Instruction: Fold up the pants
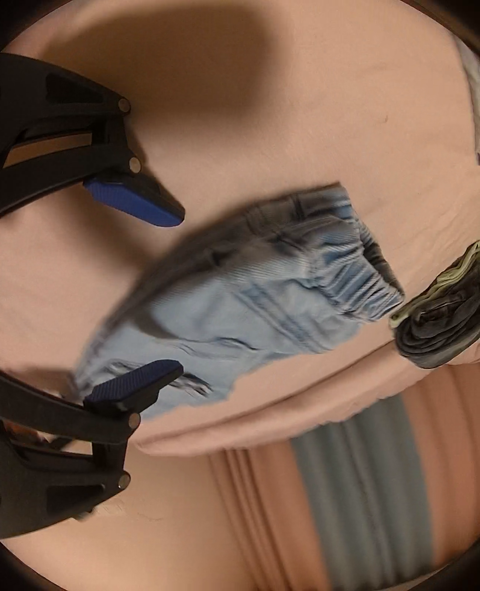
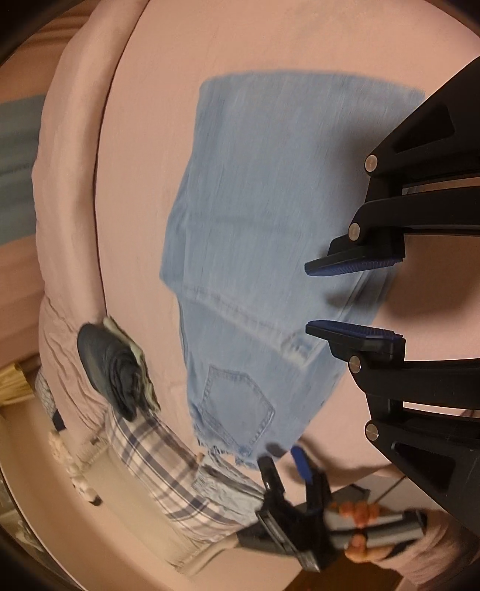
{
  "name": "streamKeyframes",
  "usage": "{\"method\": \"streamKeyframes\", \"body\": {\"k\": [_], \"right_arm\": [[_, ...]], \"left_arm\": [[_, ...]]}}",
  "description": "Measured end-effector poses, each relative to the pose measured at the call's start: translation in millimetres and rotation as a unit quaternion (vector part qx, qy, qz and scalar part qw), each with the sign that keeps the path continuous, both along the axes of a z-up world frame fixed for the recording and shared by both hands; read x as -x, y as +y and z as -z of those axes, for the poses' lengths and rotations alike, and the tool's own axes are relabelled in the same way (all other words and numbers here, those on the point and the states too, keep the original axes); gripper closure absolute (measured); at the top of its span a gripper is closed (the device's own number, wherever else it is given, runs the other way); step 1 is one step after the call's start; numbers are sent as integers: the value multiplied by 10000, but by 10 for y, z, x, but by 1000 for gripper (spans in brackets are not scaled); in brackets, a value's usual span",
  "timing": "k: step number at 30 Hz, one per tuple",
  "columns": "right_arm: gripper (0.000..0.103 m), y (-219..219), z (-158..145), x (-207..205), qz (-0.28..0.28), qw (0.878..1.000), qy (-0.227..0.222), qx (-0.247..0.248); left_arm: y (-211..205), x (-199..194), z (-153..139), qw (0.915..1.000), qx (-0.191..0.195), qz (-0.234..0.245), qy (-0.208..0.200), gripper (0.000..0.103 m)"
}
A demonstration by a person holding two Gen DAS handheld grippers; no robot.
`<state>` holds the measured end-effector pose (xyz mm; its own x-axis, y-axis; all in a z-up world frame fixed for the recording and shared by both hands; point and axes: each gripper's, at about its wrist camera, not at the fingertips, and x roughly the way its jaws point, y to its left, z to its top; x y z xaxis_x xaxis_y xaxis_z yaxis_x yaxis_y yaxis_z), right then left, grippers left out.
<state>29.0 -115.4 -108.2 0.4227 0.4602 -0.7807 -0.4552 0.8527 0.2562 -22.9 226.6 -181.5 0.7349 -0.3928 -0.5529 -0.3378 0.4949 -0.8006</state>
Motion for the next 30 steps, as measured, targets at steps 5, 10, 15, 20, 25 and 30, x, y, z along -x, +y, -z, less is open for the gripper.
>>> {"method": "streamKeyframes", "body": {"k": [5,10,15,20,25,30], "right_arm": [[78,151,15,-8,-95,9999,74,-17],[78,314,49,-75,-192,9993,276,-173],[78,742,76,-330,-374,9989,260,-139],[79,1142,369,-794,-241,9958,880,-2],[80,1207,448,-802,-208,9936,1071,282],[79,962,329,-335,-256,9934,1106,132]], "left_arm": [[53,-276,5,9999,39,-154,-26,28],[147,-432,30,9993,229,-297,-69,29],[179,-482,69,9993,59,-262,249,71],[158,-428,-71,9993,-281,-202,151,77],[-49,-477,-531,9912,-1286,131,-282,79],[-265,-489,-784,9799,-1846,497,-567,79]]}}
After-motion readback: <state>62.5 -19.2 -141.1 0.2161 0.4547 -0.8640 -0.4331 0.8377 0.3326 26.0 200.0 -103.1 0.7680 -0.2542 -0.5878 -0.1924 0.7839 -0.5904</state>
